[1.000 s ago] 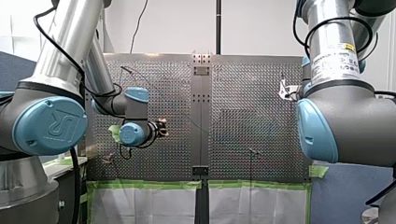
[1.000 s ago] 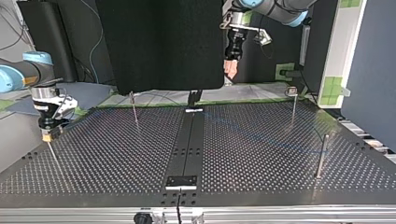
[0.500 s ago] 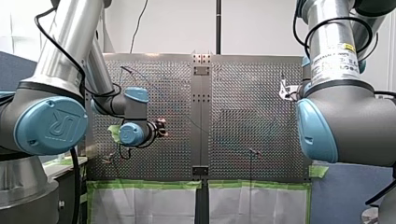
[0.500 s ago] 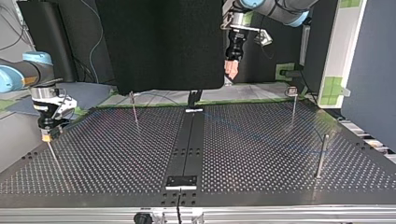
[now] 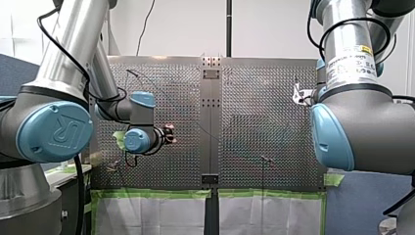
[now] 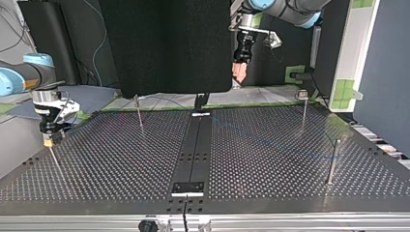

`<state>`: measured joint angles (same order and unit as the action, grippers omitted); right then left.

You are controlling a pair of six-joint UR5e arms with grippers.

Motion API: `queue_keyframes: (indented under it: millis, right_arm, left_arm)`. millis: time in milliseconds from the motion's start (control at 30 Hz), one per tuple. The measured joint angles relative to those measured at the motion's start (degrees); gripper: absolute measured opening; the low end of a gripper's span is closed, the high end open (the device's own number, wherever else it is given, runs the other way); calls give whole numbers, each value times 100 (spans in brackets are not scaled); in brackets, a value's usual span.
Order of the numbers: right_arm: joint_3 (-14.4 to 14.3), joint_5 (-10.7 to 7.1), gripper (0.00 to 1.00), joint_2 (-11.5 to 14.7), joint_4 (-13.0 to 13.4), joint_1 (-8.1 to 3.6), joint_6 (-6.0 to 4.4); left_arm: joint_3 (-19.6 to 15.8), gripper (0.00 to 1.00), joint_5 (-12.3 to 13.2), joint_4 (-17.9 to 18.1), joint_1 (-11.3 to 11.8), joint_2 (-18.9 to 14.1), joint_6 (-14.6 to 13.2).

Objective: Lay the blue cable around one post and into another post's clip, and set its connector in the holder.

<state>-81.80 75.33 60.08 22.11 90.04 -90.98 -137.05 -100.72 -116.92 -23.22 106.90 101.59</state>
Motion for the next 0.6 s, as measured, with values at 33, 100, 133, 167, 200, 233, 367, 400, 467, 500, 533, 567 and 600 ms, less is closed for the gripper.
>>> queue_keyframes:
  millis: [33, 100, 133, 167, 200, 233, 367, 400, 467, 500, 533, 567, 600]
  right_arm:
    - [0, 2, 95, 1, -3, 1, 1]
    - [0, 4, 95, 1, -9, 1, 7]
    - [1, 6, 95, 2, -14, 0, 16]
    - [2, 6, 95, 2, -18, 0, 24]
    - [2, 8, 95, 3, -22, 1, 31]
    - [2, 10, 95, 3, -25, 3, 39]
    - [1, 16, 95, 1, -31, 12, 50]
    - [1, 18, 95, 2, -35, 14, 52]
    - [1, 24, 95, 4, -59, 16, 58]
    - [2, 25, 95, 5, -75, 17, 61]
    - [3, 26, 95, 7, -93, 17, 67]
    - [6, 27, 95, 7, -112, 17, 73]
    - [7, 27, 95, 7, -128, 17, 78]
  left_arm:
    - [1, 100, 4, -2, 5, 0, 0]
    - [3, 100, 10, -6, 13, 0, 1]
    - [3, 100, 11, -9, 16, 0, 1]
    - [3, 100, 13, -15, 19, 0, 1]
    - [3, 100, 16, -25, 22, 0, 1]
    - [3, 100, 17, -33, 23, 0, 3]
    - [4, 100, 37, -55, 25, 0, 27]
    - [4, 100, 54, -56, 25, 0, 34]
    - [4, 100, 76, -57, 30, 0, 34]
    - [5, 100, 83, -58, 34, 0, 31]
    - [4, 100, 85, -61, 36, 0, 28]
    - [4, 100, 85, -62, 38, 0, 25]
    - [4, 100, 85, -65, 40, 0, 23]
